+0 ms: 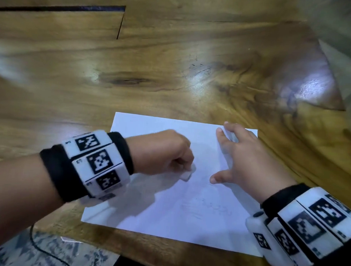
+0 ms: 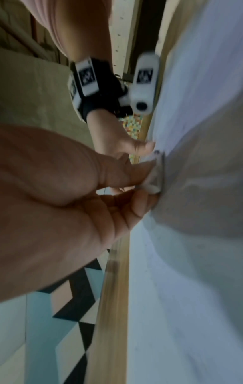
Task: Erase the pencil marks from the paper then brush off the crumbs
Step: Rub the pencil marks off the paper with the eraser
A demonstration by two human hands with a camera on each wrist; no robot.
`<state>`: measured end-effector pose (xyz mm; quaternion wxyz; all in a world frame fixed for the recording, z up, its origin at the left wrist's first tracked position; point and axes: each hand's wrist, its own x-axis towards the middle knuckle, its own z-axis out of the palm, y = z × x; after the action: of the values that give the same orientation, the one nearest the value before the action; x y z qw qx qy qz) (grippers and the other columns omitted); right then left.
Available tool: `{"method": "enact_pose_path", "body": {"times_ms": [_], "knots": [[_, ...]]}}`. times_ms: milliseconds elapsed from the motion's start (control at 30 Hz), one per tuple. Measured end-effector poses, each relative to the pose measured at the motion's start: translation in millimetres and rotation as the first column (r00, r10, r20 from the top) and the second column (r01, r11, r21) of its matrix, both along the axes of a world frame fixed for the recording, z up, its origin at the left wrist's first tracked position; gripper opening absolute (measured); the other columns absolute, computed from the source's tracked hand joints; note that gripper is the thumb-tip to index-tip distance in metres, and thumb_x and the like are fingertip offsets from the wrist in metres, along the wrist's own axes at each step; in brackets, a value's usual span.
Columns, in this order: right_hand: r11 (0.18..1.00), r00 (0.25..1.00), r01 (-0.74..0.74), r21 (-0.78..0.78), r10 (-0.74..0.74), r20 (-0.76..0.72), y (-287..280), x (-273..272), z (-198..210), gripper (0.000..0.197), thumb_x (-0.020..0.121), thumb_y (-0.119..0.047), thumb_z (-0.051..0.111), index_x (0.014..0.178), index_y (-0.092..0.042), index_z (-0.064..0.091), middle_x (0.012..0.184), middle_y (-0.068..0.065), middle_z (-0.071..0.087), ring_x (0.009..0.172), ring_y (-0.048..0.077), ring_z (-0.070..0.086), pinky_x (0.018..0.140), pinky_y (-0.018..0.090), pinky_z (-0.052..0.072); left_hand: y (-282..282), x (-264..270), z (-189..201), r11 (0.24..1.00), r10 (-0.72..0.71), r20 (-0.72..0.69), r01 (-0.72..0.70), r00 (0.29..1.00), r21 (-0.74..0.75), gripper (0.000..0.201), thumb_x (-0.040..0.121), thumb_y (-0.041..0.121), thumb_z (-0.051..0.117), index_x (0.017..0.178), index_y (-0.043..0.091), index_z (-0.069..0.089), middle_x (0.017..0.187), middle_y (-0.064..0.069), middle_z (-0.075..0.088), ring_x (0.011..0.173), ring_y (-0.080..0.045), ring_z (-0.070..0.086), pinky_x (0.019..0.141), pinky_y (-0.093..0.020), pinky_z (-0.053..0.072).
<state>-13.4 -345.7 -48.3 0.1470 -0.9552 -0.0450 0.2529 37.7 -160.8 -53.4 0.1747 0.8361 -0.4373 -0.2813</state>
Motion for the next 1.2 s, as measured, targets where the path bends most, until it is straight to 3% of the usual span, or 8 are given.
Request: {"method": "enact_pose_path", "body": {"times_ms": [167, 267, 367, 500, 733, 933, 1067, 1200], "knots": [[0.999, 1.0, -0.021, -0.024, 0.021, 0.005, 0, 0, -1, 0.11, 0.067, -0.049, 0.074, 0.148, -0.02, 0.005, 0.155, -0.008, -0.008, 0.143, 0.015, -0.004, 0.114, 0.025, 0.01, -31, 28, 5, 0.991, 0.128, 0.198, -0.121, 0.972, -0.05, 0.01, 0.081, 0.018, 0.062, 0.08, 0.008, 0.065, 0.076, -0.004, 0.052, 0.074, -0.025, 0.054, 0.062, -0.025, 0.034], [1.0, 1.0, -0.013, -0.019, 0.013, 0.004, 0, 1, 0, 0.111, 0.067, -0.048, 0.074, 0.148, -0.02, 0.004, 0.155, -0.007, -0.009, 0.143, 0.015, -0.005, 0.114, 0.025, 0.011, -12, 4, 4, 0.997, 0.028, 0.144, -0.018, 0.989, -0.076, 0.019, 0.08, 0.021, 0.054, 0.064, 0.013, 0.057, 0.067, -0.006, 0.054, 0.062, -0.024, 0.05, 0.055, -0.028, 0.035], [1.0, 1.0, -0.016, -0.01, 0.016, -0.006, -1, 0, 0, 0.11, 0.067, -0.048, 0.074, 0.148, -0.02, 0.003, 0.155, -0.007, -0.01, 0.143, 0.014, -0.006, 0.114, 0.025, 0.011, 14, -26, 4, 0.998, -0.054, 0.05, 0.053, 0.997, 0.014, 0.017, 0.084, 0.021, 0.053, 0.073, 0.014, 0.064, 0.072, -0.001, 0.051, 0.063, -0.019, 0.05, 0.057, -0.029, 0.038], [1.0, 1.0, -0.008, -0.003, 0.008, -0.007, -1, 0, -2, 0.11, 0.068, -0.047, 0.074, 0.148, -0.022, 0.003, 0.155, -0.008, -0.01, 0.143, 0.013, -0.006, 0.114, 0.024, 0.01, 4, -12, 5, 0.999, 0.014, 0.044, -0.012, 0.999, -0.043, 0.008, 0.081, 0.015, 0.061, 0.076, 0.017, 0.067, 0.073, 0.004, 0.048, 0.065, -0.011, 0.047, 0.059, -0.019, 0.034], [1.0, 1.0, -0.016, -0.018, 0.016, -0.02, -1, 1, -1, 0.111, 0.068, -0.048, 0.073, 0.148, -0.021, 0.001, 0.155, -0.007, -0.012, 0.143, 0.014, -0.008, 0.114, 0.024, 0.008, -10, -7, 0, 0.988, 0.113, 0.118, -0.099, 0.987, -0.115, 0.012, 0.081, 0.011, 0.057, 0.069, 0.012, 0.057, 0.072, 0.0, 0.044, 0.064, -0.021, 0.046, 0.059, -0.031, 0.041], [1.0, 1.0, -0.013, -0.001, 0.013, -0.023, -2, 0, 0, 0.11, 0.069, -0.047, 0.073, 0.148, -0.02, 0.001, 0.155, -0.006, -0.012, 0.143, 0.014, -0.008, 0.115, 0.025, 0.007, 28, -34, -9, 0.992, 0.115, -0.002, -0.115, 0.993, -0.043, 0.006, 0.083, 0.014, 0.059, 0.082, 0.014, 0.065, 0.066, 0.016, 0.049, 0.066, 0.004, 0.056, 0.058, -0.006, 0.036], [1.0, 1.0, -0.014, 0.002, 0.014, -0.02, -2, 0, -1, 0.109, 0.069, -0.047, 0.072, 0.148, -0.021, 0.001, 0.155, -0.007, -0.011, 0.143, 0.014, -0.009, 0.114, 0.023, 0.006, 7, -11, 2, 0.998, 0.04, 0.065, -0.037, 0.997, -0.042, 0.008, 0.079, 0.018, 0.06, 0.074, 0.015, 0.066, 0.074, 0.002, 0.053, 0.067, -0.013, 0.051, 0.062, -0.021, 0.038], [1.0, 1.0, -0.015, 0.002, 0.015, -0.014, -2, 0, -1, 0.11, 0.068, -0.048, 0.073, 0.148, -0.02, 0.002, 0.155, -0.007, -0.01, 0.143, 0.014, -0.008, 0.114, 0.023, 0.006, -27, 18, 5, 0.987, 0.153, 0.153, -0.146, 0.976, -0.06, 0.013, 0.08, 0.018, 0.063, 0.091, 0.012, 0.066, 0.082, -0.002, 0.052, 0.074, -0.016, 0.046, 0.06, -0.022, 0.028]]}}
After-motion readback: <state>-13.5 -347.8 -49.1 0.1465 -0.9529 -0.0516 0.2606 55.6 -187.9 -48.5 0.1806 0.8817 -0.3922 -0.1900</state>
